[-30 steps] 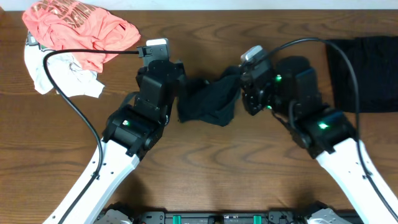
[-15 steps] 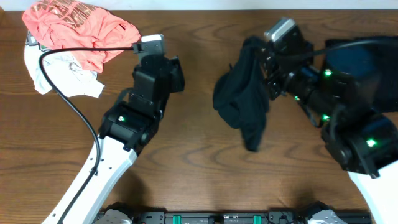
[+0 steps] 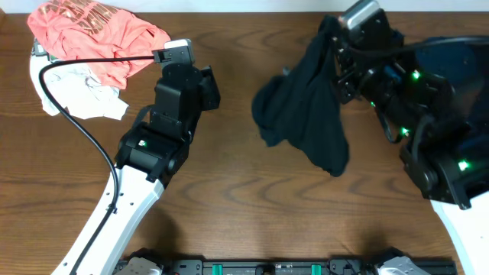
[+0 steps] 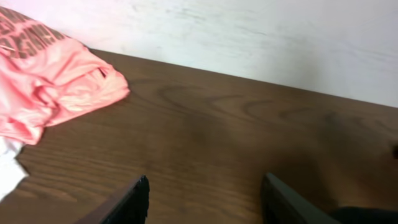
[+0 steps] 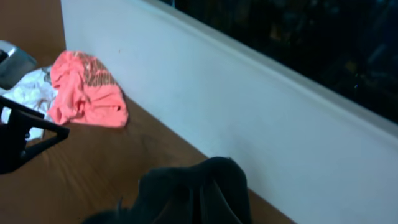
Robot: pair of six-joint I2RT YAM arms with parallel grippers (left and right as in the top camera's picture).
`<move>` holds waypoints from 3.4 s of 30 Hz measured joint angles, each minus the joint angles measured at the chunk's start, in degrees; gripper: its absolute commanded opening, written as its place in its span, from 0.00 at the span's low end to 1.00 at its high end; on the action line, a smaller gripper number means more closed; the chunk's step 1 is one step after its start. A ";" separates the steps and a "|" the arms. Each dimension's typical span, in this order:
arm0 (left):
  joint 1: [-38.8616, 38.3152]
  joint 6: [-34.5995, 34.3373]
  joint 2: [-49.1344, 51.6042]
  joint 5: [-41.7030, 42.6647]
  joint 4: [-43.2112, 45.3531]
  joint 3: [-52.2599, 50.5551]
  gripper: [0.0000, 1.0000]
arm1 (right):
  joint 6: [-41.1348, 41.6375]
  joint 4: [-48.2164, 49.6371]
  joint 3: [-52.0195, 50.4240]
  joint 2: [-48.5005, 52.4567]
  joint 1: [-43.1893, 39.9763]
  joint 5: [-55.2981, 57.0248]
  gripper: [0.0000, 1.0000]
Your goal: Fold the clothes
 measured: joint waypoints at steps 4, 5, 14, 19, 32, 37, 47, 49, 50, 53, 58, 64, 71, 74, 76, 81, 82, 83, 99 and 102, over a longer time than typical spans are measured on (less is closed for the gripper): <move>0.00 0.00 0.02 5.16 -0.02 0.00 0.58 | -0.26 -0.74 0.00 0.13 0.00 -0.24 0.01; 0.00 0.00 0.22 7.37 0.07 0.00 0.58 | -0.31 -0.92 0.00 0.11 0.00 -0.28 0.01; 0.00 0.00 9.38 27.34 3.26 0.00 0.57 | -0.44 -2.84 0.00 0.11 0.00 -0.87 0.01; 0.00 -0.02 13.46 35.50 4.13 0.00 0.57 | -0.48 -3.89 0.00 0.13 -0.42 -1.11 0.01; 2.67 3.37 10.05 49.53 2.05 0.00 0.57 | -0.70 -4.46 0.00 1.42 -1.75 -1.38 0.01; 2.60 9.29 10.05 51.17 -1.44 0.02 0.57 | -0.85 -4.37 0.00 1.42 -1.75 -2.91 0.01; 2.32 16.33 12.94 51.58 -1.99 0.02 0.57 | -0.85 -3.98 0.00 1.42 -1.75 -6.08 0.01; 1.77 16.57 13.90 51.56 -1.95 0.02 0.57 | -0.85 -3.98 0.00 1.42 -1.75 -6.32 0.01; 1.33 16.65 14.34 51.56 -1.81 0.02 0.57 | -0.85 -3.96 0.00 1.42 -1.75 -6.47 0.01; -0.17 16.76 15.65 51.54 -0.70 0.02 0.57 | -0.85 -3.96 0.00 1.42 -1.75 -6.54 0.01; -1.20 16.76 16.81 50.84 0.33 0.02 0.57 | -0.85 -3.96 0.00 1.42 -1.75 -6.73 0.01; -1.20 17.11 17.86 49.46 1.64 0.02 0.38 | -0.85 -3.96 0.00 1.42 -1.75 -8.17 0.01; -1.20 17.79 19.28 42.05 2.62 0.00 0.06 | -0.85 -3.98 0.00 1.42 -1.75 -9.09 0.01; -1.20 17.79 19.30 38.10 3.91 0.00 0.06 | -0.85 -3.98 0.00 1.42 -1.75 -9.01 0.01; -1.05 17.73 19.28 35.52 5.31 0.00 0.06 | -0.85 -3.96 0.00 1.42 -1.75 -8.11 0.01; 1.51 17.53 16.74 31.69 6.45 0.09 0.06 | -0.85 -3.23 0.00 1.42 -1.81 -3.30 0.01; 2.19 17.51 15.80 31.45 6.49 0.17 0.06 | -0.85 -3.06 0.00 1.42 -1.97 -2.56 0.01; 2.99 17.35 14.49 31.08 6.40 0.50 0.06 | -0.83 -2.78 0.00 1.42 -2.29 -1.95 0.01; 6.19 16.24 -14.12 25.79 9.03 6.60 0.06 | 2.86 -1.88 0.00 0.46 -9.49 4.37 0.01; 6.19 16.24 -17.05 25.81 9.01 6.60 0.06 | 4.13 -1.90 0.00 0.09 -9.64 6.49 0.01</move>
